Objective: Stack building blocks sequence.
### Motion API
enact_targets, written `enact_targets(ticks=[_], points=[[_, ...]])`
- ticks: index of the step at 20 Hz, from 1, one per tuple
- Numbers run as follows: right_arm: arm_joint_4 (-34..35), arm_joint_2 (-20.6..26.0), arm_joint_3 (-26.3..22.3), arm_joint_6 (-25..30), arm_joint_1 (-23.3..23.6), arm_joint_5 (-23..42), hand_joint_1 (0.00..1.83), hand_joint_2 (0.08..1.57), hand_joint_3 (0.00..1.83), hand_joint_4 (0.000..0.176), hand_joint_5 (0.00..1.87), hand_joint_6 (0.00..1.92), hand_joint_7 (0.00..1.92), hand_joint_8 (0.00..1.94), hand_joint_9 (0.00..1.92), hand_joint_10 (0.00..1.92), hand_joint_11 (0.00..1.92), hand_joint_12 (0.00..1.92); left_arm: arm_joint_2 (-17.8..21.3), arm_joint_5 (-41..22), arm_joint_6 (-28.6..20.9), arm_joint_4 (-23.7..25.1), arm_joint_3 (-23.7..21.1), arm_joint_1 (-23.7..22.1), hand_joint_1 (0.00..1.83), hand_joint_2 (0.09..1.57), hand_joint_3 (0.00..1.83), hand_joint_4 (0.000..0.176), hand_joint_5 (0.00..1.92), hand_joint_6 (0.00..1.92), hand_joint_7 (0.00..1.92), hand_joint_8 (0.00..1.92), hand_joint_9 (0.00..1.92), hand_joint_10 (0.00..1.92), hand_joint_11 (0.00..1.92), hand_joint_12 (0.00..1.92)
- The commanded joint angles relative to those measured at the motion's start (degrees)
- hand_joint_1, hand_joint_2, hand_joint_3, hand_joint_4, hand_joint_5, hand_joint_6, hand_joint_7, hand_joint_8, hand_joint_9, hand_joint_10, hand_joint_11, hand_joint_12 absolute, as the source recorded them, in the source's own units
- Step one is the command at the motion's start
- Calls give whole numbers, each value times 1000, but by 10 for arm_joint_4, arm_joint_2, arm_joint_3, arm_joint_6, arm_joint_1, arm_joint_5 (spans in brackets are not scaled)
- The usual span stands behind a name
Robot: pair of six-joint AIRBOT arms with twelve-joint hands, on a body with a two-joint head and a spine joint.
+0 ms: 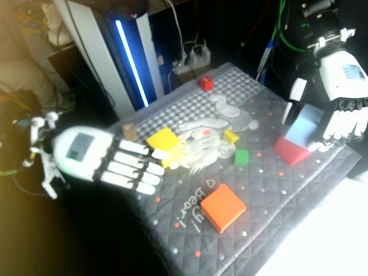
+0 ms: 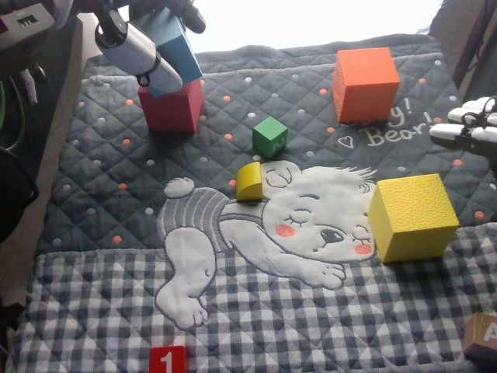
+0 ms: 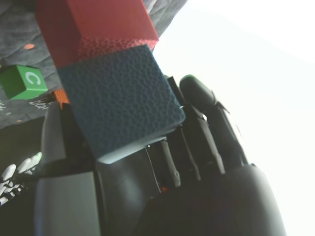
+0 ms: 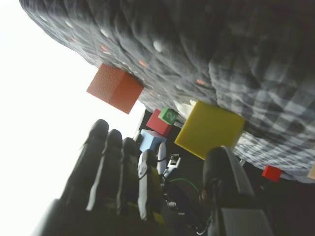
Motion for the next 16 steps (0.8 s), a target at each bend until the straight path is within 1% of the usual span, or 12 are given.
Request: enact_targets(ticks=[1,3,5,6,8,9,10,11,12,13,14,16], points=[[16,2,3,3,5,66,834,1190,2,87,175,0,199,2,184,3,220,21,-3,-47,1,-4,5,-7,1093,953,0,0,905,0,876,140,531,972,352,1592],[16,2,3,3,5,66,851,1196,4,94,169,0,200,2,180,1,200,12,-4,-46,1,-4,5,-6,1058,950,0,0,884,0,841,154,454,1165,335,1712],[16,2,3,3,5,66,857,1194,2,95,175,3,208,4,183,2,209,15,-4,-47,1,-4,5,-6,1037,951,0,0,854,1,818,158,455,1132,330,1694],[16,2,3,3,5,66,858,1197,3,88,171,1,204,2,180,0,209,15,-4,-47,1,-4,5,-6,1005,947,0,0,801,0,778,109,484,940,311,1585],[16,2,3,3,5,66,863,1194,1,91,172,1,206,2,179,2,203,12,-4,-48,1,-4,5,-7,989,932,0,21,742,0,762,68,483,910,308,1608],[16,2,3,3,5,66,852,1196,1,91,173,1,205,2,181,2,207,13,-4,-49,1,-4,5,-7,984,925,0,35,728,0,767,60,449,1011,307,1678],[16,2,3,3,5,66,849,1197,2,86,174,1,203,1,177,0,209,14,-4,-49,1,-4,5,-7,964,922,0,45,697,0,764,52,453,1016,329,1655],[16,2,3,3,5,66,851,1196,1,91,177,2,201,0,176,0,211,15,-4,-49,1,-4,5,-7,958,917,0,50,683,0,766,44,460,981,324,1624],[17,2,3,3,5,66,865,1195,0,91,181,3,203,1,178,1,213,15,-4,-49,1,-4,5,-7,955,918,0,42,677,0,769,37,460,933,305,1561],[17,1,3,3,5,66,855,1191,0,87,178,1,199,0,174,0,203,10,-4,-48,1,-4,5,-7,955,919,0,33,682,0,788,36,444,1028,291,1642],[17,1,3,3,5,66,875,1195,0,86,176,0,191,0,162,0,186,3,-4,-48,1,-4,5,-6,954,918,0,28,684,1,788,32,452,1002,325,1575],[18,1,3,3,5,66,833,1190,0,86,178,1,198,3,181,6,222,17,-4,-48,1,-4,5,-6,947,920,0,34,685,1,796,24,531,902,409,1529]])
